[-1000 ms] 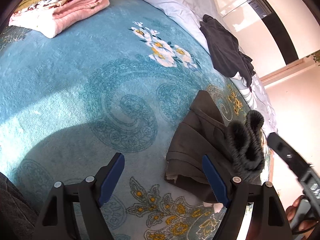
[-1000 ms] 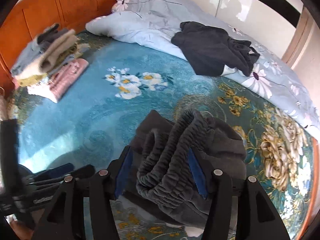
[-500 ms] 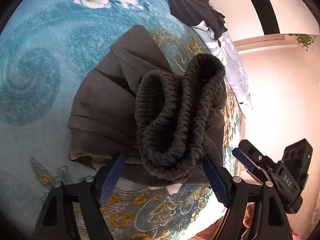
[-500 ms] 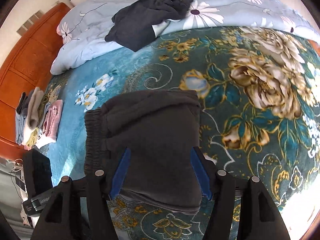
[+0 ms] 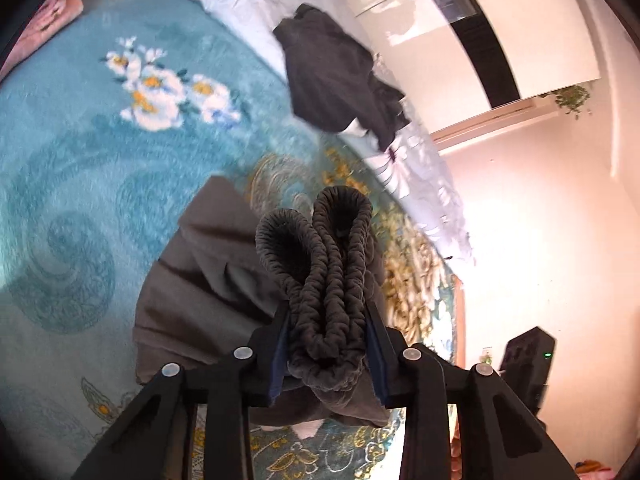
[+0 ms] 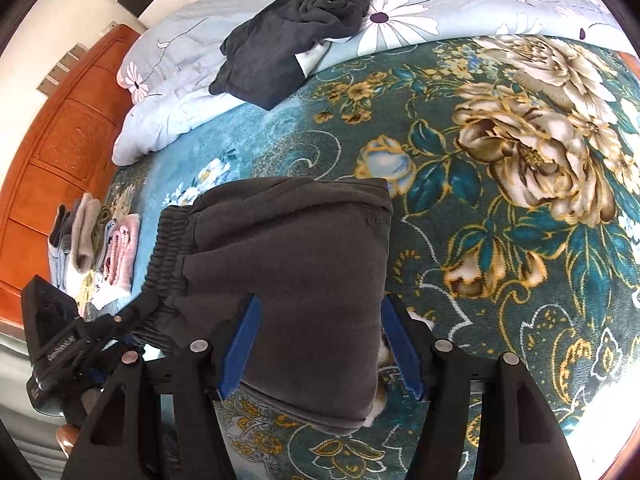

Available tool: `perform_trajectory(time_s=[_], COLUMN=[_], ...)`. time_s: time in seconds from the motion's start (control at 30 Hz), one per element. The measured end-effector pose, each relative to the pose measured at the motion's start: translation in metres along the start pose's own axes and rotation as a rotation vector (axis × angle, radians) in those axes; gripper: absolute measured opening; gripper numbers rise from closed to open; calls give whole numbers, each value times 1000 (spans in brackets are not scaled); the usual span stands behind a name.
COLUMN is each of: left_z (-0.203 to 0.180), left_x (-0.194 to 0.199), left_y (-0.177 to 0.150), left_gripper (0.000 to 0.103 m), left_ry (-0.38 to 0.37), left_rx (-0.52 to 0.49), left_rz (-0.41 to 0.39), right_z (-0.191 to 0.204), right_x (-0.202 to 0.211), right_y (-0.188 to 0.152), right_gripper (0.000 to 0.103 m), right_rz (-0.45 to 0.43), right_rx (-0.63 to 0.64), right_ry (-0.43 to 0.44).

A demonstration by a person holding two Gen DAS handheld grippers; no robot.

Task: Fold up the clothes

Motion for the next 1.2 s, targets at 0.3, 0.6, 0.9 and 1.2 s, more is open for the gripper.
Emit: perform_trajectory(time_s=[0.3,0.6,0.9,1.2], left_z=[110,120,101,44], left_x=[-1,-12,19,13], left_y=[-20,-30,-22,-16], left_gripper=[37,40,39,42], left_ry=[152,243,216,173], left_rx=[207,150,162,-30], left_rz=[6,64,61,61], right_z=[28,30,61,62], right_x=[-28,-77,-37,-72], right_y=[-13,-39,-41,-62], right_gripper=[64,66,66,67], right_rz=[64,174,108,187], right_rx=[56,162,330,363], right_ry=[83,-8,0,-16])
Point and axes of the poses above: each gripper's, at about its wrist camera, not at the fingertips, and x roughly against the way its jaws point, z to its left, y to its top, the point moved 8 cm from there along -x, roughly the way its jaws point, and after that the axes turned 1 degree about -x, right-handed, at the moved point
